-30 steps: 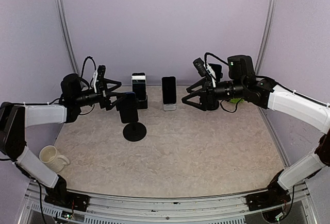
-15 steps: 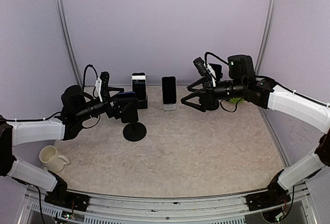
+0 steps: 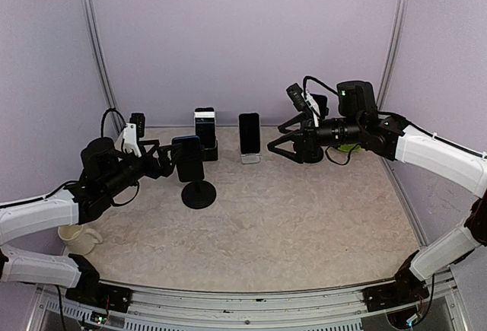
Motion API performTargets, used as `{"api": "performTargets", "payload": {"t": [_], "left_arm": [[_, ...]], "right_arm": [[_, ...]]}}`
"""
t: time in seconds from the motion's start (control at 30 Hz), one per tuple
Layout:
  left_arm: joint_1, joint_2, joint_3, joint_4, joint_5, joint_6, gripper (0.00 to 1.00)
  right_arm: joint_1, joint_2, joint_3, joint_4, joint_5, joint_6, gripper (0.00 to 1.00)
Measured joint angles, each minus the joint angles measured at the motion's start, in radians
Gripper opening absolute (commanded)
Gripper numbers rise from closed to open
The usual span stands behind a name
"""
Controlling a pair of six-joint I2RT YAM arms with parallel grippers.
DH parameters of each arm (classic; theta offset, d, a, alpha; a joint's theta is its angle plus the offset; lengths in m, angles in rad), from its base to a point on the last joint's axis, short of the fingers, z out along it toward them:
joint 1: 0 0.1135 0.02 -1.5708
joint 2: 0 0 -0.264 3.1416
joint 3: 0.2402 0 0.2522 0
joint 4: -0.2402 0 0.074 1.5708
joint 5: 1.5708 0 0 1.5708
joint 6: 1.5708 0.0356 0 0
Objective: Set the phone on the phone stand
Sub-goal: Move the phone stand with the phone to the center of the board, then adjust the phone stand with the phone at the center of the board.
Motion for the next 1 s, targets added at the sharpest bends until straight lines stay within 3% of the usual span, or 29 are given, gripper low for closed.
{"api": "performTargets", "payload": {"t": [0.27,0.63,1.0], "left_arm": [[-0.014,-0.032,-0.01,-0.127,-0.093,-0.056,0.82],[-0.014,-0.024,-0.022,-0.188,-0.137,-0.082,0.57],[-0.012,0.012,-0.021,-0.215,-0.168,-0.091,0.49]], "right_arm": [[-0.001,0.0,0.0,0.0,0.006,0.007,1.0],[-0.001,0.0,0.0,0.0,0.009,0.009,1.0],[-0.001,0.0,0.0,0.0,0.01,0.009,1.0]]}}
